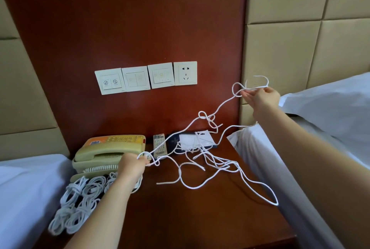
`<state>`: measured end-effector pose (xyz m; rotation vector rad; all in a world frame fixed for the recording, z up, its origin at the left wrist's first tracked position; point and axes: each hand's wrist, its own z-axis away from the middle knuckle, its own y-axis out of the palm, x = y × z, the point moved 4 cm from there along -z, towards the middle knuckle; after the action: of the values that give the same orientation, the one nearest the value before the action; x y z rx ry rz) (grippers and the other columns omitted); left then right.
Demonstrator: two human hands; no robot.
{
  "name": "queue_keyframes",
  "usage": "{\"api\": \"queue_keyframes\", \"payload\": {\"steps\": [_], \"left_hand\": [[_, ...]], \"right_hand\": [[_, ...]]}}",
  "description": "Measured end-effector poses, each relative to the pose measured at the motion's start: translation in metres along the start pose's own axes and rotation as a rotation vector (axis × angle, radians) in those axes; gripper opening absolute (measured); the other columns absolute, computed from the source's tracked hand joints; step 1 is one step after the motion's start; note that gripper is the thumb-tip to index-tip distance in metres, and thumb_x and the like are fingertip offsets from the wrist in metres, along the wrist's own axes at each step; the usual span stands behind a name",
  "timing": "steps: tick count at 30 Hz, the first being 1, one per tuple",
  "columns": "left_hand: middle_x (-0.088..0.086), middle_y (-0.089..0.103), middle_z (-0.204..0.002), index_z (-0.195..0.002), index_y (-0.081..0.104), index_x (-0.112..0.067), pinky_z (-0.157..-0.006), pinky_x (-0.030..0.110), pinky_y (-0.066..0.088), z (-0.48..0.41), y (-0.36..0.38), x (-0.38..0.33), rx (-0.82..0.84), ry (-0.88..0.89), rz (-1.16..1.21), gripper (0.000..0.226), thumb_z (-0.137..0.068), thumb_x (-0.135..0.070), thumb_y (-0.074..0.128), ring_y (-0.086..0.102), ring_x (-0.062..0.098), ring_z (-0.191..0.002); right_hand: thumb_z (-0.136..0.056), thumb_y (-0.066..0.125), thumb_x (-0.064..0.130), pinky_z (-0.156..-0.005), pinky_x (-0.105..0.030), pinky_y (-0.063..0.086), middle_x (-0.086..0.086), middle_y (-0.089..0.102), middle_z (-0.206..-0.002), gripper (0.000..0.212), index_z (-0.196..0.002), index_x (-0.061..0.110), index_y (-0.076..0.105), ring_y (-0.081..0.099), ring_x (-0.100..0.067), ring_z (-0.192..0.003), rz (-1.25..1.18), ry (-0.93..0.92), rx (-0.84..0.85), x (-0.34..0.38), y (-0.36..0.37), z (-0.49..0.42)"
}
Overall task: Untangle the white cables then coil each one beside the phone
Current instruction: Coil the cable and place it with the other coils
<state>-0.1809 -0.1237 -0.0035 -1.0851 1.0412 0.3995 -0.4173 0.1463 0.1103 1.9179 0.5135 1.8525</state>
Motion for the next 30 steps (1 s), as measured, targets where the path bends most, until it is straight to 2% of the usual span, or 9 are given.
{"api": "queue_keyframes", "payload": {"steps": [3, 6, 8, 13, 17, 20, 23, 26, 30], "left_hand": [[0.002, 0.031, -0.055, -0.063, 0.044, -0.006, -0.045, 0.022, 0.02, 0.001, 0.004, -0.009, 0.073, -0.018, -0.051, 0.029, -0.087, -0.007, 0.059, 0.024, 0.017, -0.045], [0.001, 0.027, -0.051, -0.076, 0.055, -0.004, -0.037, 0.015, 0.016, 0.004, 0.01, -0.037, 0.097, 0.059, 0.041, 0.012, -0.087, -0.008, 0.056, 0.02, 0.014, -0.037], [0.0, 0.025, -0.048, -0.073, 0.063, -0.007, -0.038, 0.014, 0.015, 0.011, 0.015, -0.061, 0.122, 0.137, 0.213, 0.017, -0.087, -0.011, 0.054, 0.018, 0.015, -0.036], [0.0, 0.023, -0.049, -0.076, 0.07, 0.0, -0.035, 0.014, 0.016, 0.036, 0.036, -0.09, 0.195, 0.127, 0.264, 0.043, -0.097, -0.021, 0.039, 0.019, 0.013, -0.038], [-0.004, 0.023, -0.049, -0.089, 0.07, 0.0, -0.038, 0.015, 0.016, 0.061, 0.051, -0.085, 0.464, 0.074, 0.196, 0.053, -0.09, -0.051, 0.054, 0.02, 0.008, -0.037], [-0.007, 0.024, -0.05, -0.084, 0.069, -0.006, -0.037, 0.017, 0.013, 0.073, 0.059, -0.079, 0.636, 0.08, 0.24, 0.039, -0.085, -0.045, 0.064, 0.019, 0.005, -0.039], [-0.004, 0.026, -0.055, -0.076, 0.057, -0.01, -0.035, 0.016, 0.012, 0.072, 0.059, -0.079, 0.544, 0.115, 0.332, 0.02, -0.092, -0.022, 0.059, 0.02, 0.004, -0.035], [-0.003, 0.024, -0.054, -0.07, 0.045, -0.012, -0.034, 0.015, 0.013, 0.066, 0.052, -0.083, 0.466, 0.191, 0.409, 0.033, -0.099, -0.028, 0.045, 0.019, 0.004, -0.032], [-0.009, 0.02, -0.044, -0.059, 0.031, -0.018, -0.041, 0.019, 0.006, 0.064, 0.044, -0.081, 0.536, 0.23, 0.495, 0.046, -0.103, -0.032, 0.035, 0.015, 0.006, -0.034]], "right_hand": [[-0.095, 0.026, -0.005, -0.045, -0.021, 0.052, -0.026, 0.064, -0.088, 0.023, -0.1, -0.003, 0.049, 0.065, -0.015, -0.046, 0.094, 0.008, 0.059, -0.006, 0.01, 0.006], [-0.094, 0.026, -0.005, -0.046, -0.021, 0.053, -0.015, 0.064, -0.066, 0.027, -0.083, 0.003, 0.049, 0.066, -0.014, -0.046, 0.202, 0.026, 0.187, -0.014, 0.029, 0.021], [-0.093, 0.028, -0.004, -0.048, -0.022, 0.054, -0.01, 0.066, -0.058, 0.028, -0.078, 0.005, 0.05, 0.068, -0.016, -0.051, 0.265, 0.005, 0.275, -0.018, 0.043, 0.034], [-0.094, 0.03, -0.003, -0.052, -0.021, 0.053, -0.014, 0.068, -0.067, 0.031, -0.075, 0.003, 0.054, 0.07, -0.019, -0.059, 0.274, -0.023, 0.401, -0.024, 0.067, 0.063], [-0.094, 0.031, -0.004, -0.057, -0.022, 0.054, -0.014, 0.068, -0.07, 0.03, -0.075, 0.004, 0.054, 0.071, -0.022, -0.066, 0.221, -0.02, 0.429, -0.028, 0.073, 0.075], [-0.092, 0.031, -0.006, -0.061, -0.024, 0.056, -0.016, 0.068, -0.072, 0.028, -0.077, 0.004, 0.052, 0.071, -0.024, -0.068, 0.155, -0.005, 0.423, -0.032, 0.072, 0.079], [-0.091, 0.037, -0.01, -0.062, -0.022, 0.057, -0.016, 0.065, -0.073, 0.023, -0.077, 0.004, 0.049, 0.069, -0.023, -0.067, 0.026, 0.074, 0.408, -0.038, 0.067, 0.079], [-0.089, 0.048, -0.01, -0.07, -0.022, 0.055, -0.014, 0.062, -0.076, 0.017, -0.079, 0.003, 0.054, 0.064, -0.018, -0.066, 0.076, 0.164, 0.408, -0.054, 0.058, 0.077], [-0.092, 0.053, 0.003, -0.066, -0.022, 0.049, -0.009, 0.059, -0.083, 0.005, -0.093, 0.006, 0.057, 0.057, -0.014, -0.074, 0.419, 0.309, 0.705, -0.091, 0.05, 0.096]]}}
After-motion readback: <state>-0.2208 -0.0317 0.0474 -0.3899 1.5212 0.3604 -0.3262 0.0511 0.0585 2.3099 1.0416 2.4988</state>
